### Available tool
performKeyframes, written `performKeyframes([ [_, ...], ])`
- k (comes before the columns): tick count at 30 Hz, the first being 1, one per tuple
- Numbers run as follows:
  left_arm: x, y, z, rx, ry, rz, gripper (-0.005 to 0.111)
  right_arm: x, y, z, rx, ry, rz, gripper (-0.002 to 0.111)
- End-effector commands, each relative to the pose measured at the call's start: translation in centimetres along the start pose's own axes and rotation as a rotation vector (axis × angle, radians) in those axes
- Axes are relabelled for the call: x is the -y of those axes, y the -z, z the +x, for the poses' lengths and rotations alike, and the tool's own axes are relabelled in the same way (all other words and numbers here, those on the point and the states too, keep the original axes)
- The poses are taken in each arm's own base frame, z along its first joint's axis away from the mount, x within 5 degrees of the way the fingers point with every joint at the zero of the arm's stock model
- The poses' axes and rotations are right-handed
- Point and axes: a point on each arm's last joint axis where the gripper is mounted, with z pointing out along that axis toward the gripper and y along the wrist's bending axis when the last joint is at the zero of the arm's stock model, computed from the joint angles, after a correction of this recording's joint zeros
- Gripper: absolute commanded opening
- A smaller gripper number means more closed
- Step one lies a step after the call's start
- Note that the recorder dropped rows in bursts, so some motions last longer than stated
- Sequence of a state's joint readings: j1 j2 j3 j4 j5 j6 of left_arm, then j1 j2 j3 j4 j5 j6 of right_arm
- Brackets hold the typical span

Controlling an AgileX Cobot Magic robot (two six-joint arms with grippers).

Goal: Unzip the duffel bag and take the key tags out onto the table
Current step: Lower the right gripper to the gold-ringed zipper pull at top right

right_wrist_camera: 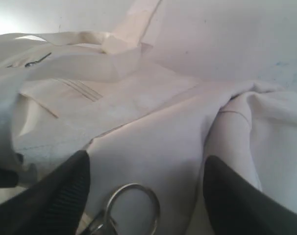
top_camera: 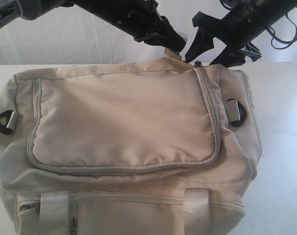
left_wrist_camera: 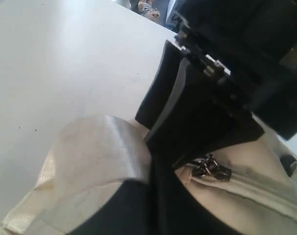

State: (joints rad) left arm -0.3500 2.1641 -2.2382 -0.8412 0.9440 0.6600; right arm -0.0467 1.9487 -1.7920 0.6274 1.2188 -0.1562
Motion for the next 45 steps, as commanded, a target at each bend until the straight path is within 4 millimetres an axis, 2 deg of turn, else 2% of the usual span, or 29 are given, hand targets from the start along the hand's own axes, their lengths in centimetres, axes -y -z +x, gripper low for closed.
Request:
performKeyframes([
  [1, 1.8, 1.6, -1.7, 0.076, -0.002, 0.047, 0.0, -0.2, -1.0, 0.7, -0.04, -0.045, -0.015, 0.062],
  [4, 1.8, 1.6, -1.7, 0.076, -0.002, 0.047, 0.0, -0.7, -1.4, 0.9, -0.049, -0.052, -0.043, 0.05],
  [7, 1.8, 1.6, -1.7, 0.076, -0.002, 0.047, 0.0, -1.3, -0.6, 1.0, -0.03, -0.05, -0.067, 0.024],
  [8, 1.8, 1.6, -1.7, 0.076, -0.002, 0.047, 0.0, -1.7, -0.1, 1.1, -0.018, -0.032, -0.069, 0.012],
  [10, 1.8, 1.6, -1.7, 0.077, -0.002, 0.046, 0.0, -2.2, 0.8, 1.2, 0.002, 0.019, -0.06, 0.0],
  [15, 1.8, 1.6, -1.7, 0.079, -0.002, 0.044, 0.0, -3.1, 2.8, 1.7, 0.042, 0.08, -0.035, 0.0],
  [26, 1.5, 1.3, -1.5, 0.073, 0.012, 0.046, 0.0, -3.9, 4.0, 1.9, 0.068, 0.096, -0.039, 0.0],
  [36, 0.6, 0.4, -0.9, 0.065, 0.037, 0.032, 0.0, -5.7, 6.9, 2.9, 0.134, 0.172, -0.041, 0.0],
  [45, 0.1, 0.3, -0.7, 0.05, 0.059, -0.024, 0.0, -5.3, 6.6, 4.6, 0.094, 0.176, -0.034, 0.0],
])
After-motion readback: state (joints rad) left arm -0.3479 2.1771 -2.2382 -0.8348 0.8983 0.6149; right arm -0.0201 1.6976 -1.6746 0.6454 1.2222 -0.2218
